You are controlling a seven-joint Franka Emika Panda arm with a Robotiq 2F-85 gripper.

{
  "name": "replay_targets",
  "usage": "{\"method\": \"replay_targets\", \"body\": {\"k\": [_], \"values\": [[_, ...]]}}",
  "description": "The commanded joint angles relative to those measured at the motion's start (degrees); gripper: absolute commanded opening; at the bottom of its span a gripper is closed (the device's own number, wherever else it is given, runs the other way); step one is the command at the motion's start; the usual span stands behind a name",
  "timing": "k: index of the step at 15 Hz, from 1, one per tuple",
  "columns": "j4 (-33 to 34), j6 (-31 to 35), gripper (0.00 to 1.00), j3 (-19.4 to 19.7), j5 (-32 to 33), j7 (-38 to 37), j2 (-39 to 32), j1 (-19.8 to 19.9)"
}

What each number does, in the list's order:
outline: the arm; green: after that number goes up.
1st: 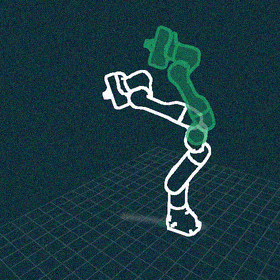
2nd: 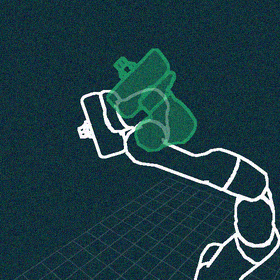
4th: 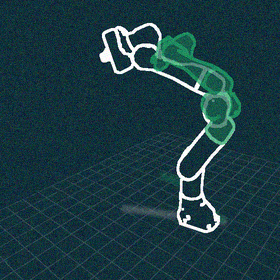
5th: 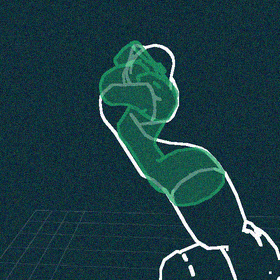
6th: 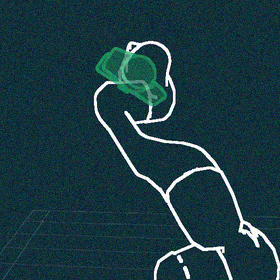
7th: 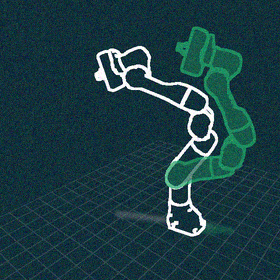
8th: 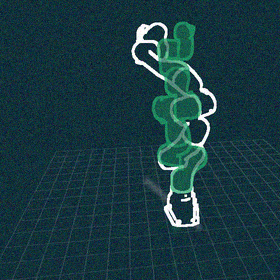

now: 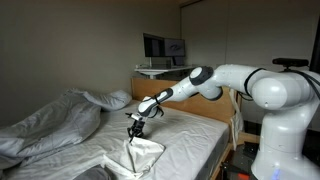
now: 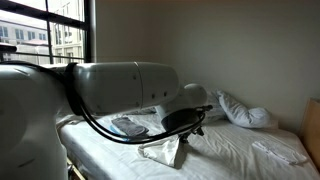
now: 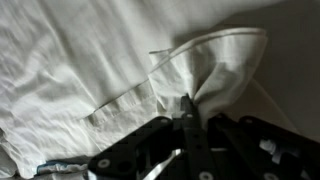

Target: Fold the cloth

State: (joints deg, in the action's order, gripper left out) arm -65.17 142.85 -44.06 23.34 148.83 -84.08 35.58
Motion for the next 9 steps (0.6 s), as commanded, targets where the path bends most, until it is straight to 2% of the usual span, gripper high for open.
{"method": "replay_targets", "body": {"k": [1, 2, 3, 5, 9], "values": [[3.26, 1.05, 0.08, 3.24, -1.03, -0.1, 0.0, -2.49], [3.84, 1.01, 0.08, 3.84, -1.27, -0.14, 0.0, -2.97], [4.14, 1.28, 0.33, 4.47, -1.65, -0.11, -0.01, -3.41], [4.85, 1.34, 0.34, 5.34, -2.06, -0.11, -0.01, -4.39], [5.45, 1.39, 0.58, 5.94, -1.65, -0.01, -0.01, -5.69]]}}
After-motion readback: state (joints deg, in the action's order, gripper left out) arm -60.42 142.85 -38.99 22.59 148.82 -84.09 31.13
